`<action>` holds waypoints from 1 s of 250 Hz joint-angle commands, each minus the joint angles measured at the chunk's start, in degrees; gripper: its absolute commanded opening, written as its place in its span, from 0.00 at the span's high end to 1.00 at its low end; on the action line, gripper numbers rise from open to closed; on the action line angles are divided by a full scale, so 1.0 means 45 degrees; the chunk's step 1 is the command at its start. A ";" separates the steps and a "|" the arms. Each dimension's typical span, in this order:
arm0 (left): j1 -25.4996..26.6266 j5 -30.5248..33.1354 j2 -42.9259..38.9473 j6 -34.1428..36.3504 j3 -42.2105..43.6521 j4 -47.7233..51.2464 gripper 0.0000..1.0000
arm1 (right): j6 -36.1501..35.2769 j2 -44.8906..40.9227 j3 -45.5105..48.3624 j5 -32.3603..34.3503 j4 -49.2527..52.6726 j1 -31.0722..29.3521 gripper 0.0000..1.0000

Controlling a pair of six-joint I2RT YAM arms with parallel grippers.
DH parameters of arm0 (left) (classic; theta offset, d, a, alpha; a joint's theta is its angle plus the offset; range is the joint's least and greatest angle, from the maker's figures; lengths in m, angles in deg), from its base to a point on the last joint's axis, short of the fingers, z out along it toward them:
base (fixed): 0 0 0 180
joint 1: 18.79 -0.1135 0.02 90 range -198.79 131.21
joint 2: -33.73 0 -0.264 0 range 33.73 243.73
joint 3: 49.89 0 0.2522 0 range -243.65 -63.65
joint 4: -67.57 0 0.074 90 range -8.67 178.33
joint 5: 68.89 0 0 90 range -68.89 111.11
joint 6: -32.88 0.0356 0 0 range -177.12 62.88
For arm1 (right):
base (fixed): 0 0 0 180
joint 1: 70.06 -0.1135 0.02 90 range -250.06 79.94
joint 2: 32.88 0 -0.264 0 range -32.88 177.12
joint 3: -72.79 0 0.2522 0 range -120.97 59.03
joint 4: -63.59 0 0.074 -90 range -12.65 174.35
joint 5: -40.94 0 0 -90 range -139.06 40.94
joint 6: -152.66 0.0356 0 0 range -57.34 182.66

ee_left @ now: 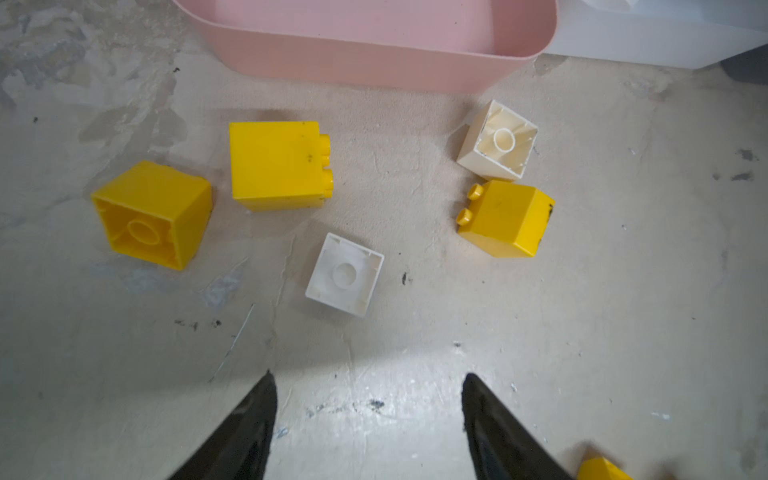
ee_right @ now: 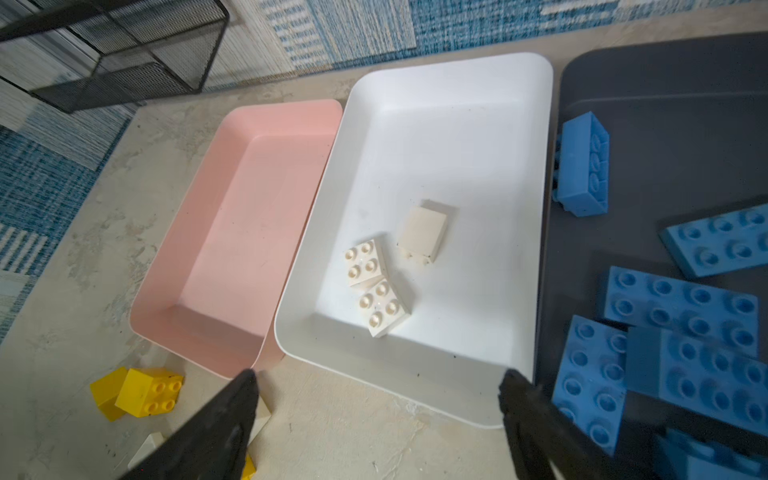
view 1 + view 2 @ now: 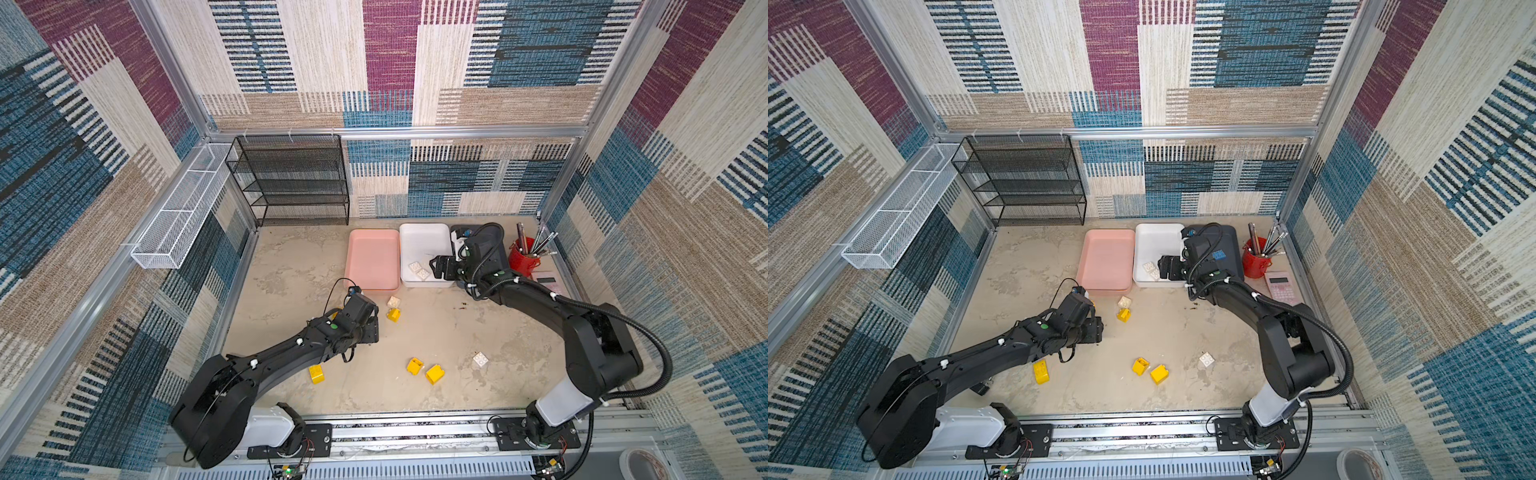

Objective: Sort the legos into containers by color
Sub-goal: 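Withdraw the right gripper while the left gripper grasps a white 2x2 brick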

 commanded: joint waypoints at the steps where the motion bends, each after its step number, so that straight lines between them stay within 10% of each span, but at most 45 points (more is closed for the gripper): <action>1: -0.0223 0.0201 0.0898 0.0800 -0.0697 0.0252 0.30 | 0.0608 -0.1251 0.1567 -0.0708 -0.2100 -0.0095 0.10; 79: -0.0732 0.0178 0.3323 0.1356 -0.2302 0.1135 0.33 | 0.1062 -0.3449 0.5028 -0.1148 -0.3972 -0.0424 0.11; 250: -0.0961 -0.1095 0.4008 0.1174 -0.2533 0.1174 0.60 | 0.1257 -0.3499 0.5656 -0.1141 -0.4863 -0.0423 0.12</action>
